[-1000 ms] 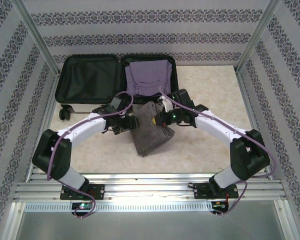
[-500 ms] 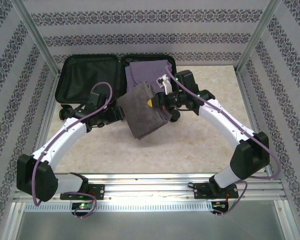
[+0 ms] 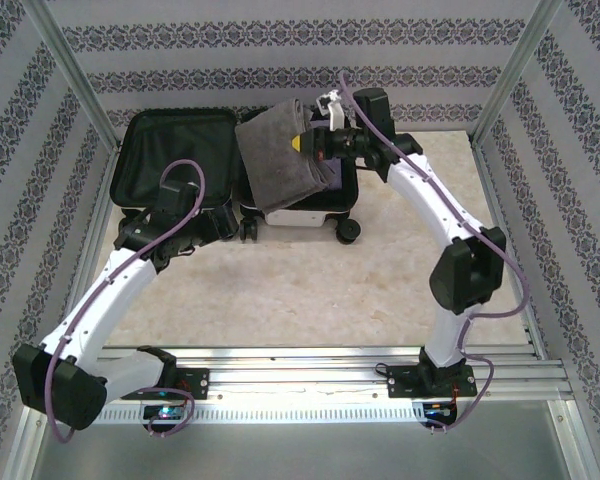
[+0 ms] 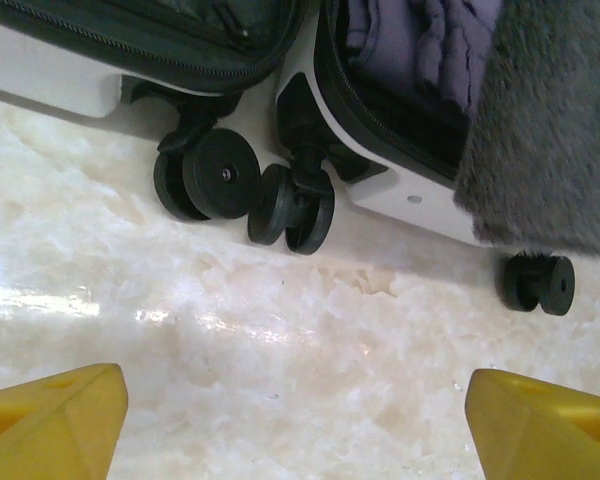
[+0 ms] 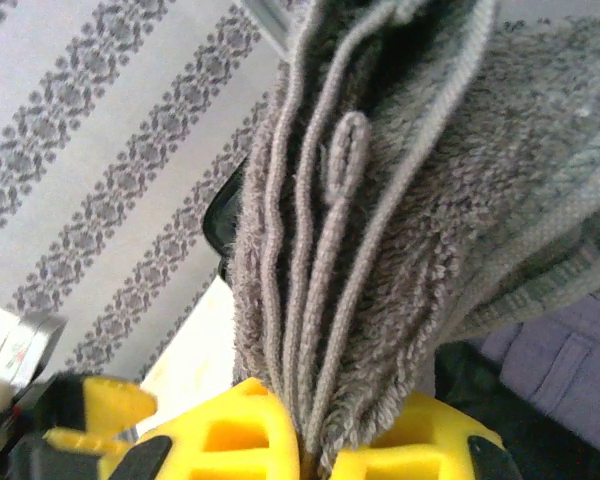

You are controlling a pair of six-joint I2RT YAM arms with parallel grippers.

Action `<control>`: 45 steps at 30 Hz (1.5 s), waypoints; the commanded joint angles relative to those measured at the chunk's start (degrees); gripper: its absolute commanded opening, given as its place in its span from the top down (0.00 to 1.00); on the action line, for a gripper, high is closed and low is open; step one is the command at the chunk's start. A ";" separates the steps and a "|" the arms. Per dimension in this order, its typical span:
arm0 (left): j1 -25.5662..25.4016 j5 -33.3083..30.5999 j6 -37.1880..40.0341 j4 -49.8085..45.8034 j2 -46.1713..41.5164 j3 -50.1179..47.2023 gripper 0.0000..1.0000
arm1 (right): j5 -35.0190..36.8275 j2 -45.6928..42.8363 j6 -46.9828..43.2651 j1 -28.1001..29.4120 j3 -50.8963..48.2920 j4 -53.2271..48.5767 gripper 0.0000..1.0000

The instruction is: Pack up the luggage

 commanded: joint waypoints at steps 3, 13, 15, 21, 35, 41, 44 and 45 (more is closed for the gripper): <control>1.55 -3.39 -0.18 0.42 -2.89 1.04 0.08 | -0.37 6.92 10.73 -1.79 7.70 12.39 1.00; 2.29 -5.26 -0.07 -3.03 -5.20 2.19 0.06 | -2.09 20.37 21.43 -5.79 15.88 17.36 1.00; 2.57 -5.53 -0.25 -3.20 -5.94 1.65 0.05 | -3.32 23.15 22.39 -6.64 17.10 17.71 1.00; 3.53 -4.48 -1.20 -0.15 -6.99 -1.47 0.03 | -7.09 31.56 25.81 -8.73 21.29 16.85 1.00; 4.95 -1.82 -0.18 2.35 -1.84 0.76 0.03 | 2.09 39.17 8.90 -10.10 37.57 -9.71 0.77; 5.73 -2.34 0.51 2.16 -1.68 1.43 0.03 | 2.78 34.76 6.05 -10.59 34.50 -9.67 0.59; 6.44 -2.34 1.41 1.72 -1.19 2.48 0.03 | 3.29 32.14 4.94 -10.84 32.36 -9.38 0.54; 6.78 -2.09 1.96 1.57 -0.83 3.15 0.03 | 3.37 30.76 4.64 -10.98 31.00 -8.87 0.52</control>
